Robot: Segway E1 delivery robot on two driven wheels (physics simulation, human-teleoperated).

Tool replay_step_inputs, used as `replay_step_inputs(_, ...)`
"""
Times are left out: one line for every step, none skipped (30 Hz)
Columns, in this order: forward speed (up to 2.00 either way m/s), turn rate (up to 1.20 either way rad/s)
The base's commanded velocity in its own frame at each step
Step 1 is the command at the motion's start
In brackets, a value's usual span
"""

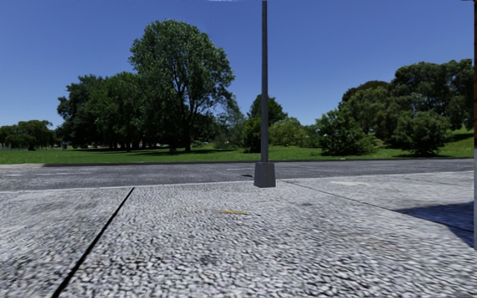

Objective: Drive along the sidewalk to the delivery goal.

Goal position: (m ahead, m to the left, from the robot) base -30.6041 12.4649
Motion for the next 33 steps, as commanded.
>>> replay_step_inputs(0.00, 0.83)
replay_step_inputs(0.00, 0.83)
replay_step_inputs(0.00, 0.83)
replay_step_inputs(0.00, 0.83)
replay_step_inputs(0.00, 0.83)
replay_step_inputs(0.00, 0.83)
replay_step_inputs(0.00, 0.83)
replay_step_inputs(0.00, 0.83)
replay_step_inputs(0.00, 0.83)
replay_step_inputs(0.00, 0.84)
replay_step_inputs(0.00, 0.84)
replay_step_inputs(0.00, 0.84)
replay_step_inputs(0.00, 0.84)
replay_step_inputs(0.00, 0.84)
replay_step_inputs(0.00, 0.84)
replay_step_inputs(0.00, 0.84)
replay_step_inputs(0.00, 0.84)
replay_step_inputs(0.00, 0.84)
replay_step_inputs(0.00, 0.84)
replay_step_inputs(0.00, 0.84)
replay_step_inputs(0.00, 0.84)
replay_step_inputs(0.00, 0.84)
replay_step_inputs(0.00, 0.84)
replay_step_inputs(0.00, 0.84)
replay_step_inputs(0.00, 0.84)
replay_step_inputs(0.00, 0.84)
replay_step_inputs(0.00, 0.84)
replay_step_inputs(0.00, 0.84)
replay_step_inputs(0.22, 0.84)
replay_step_inputs(0.49, 0.84)
replay_step_inputs(0.49, 0.84)
replay_step_inputs(0.70, 0.84)
replay_step_inputs(0.83, 0.84)
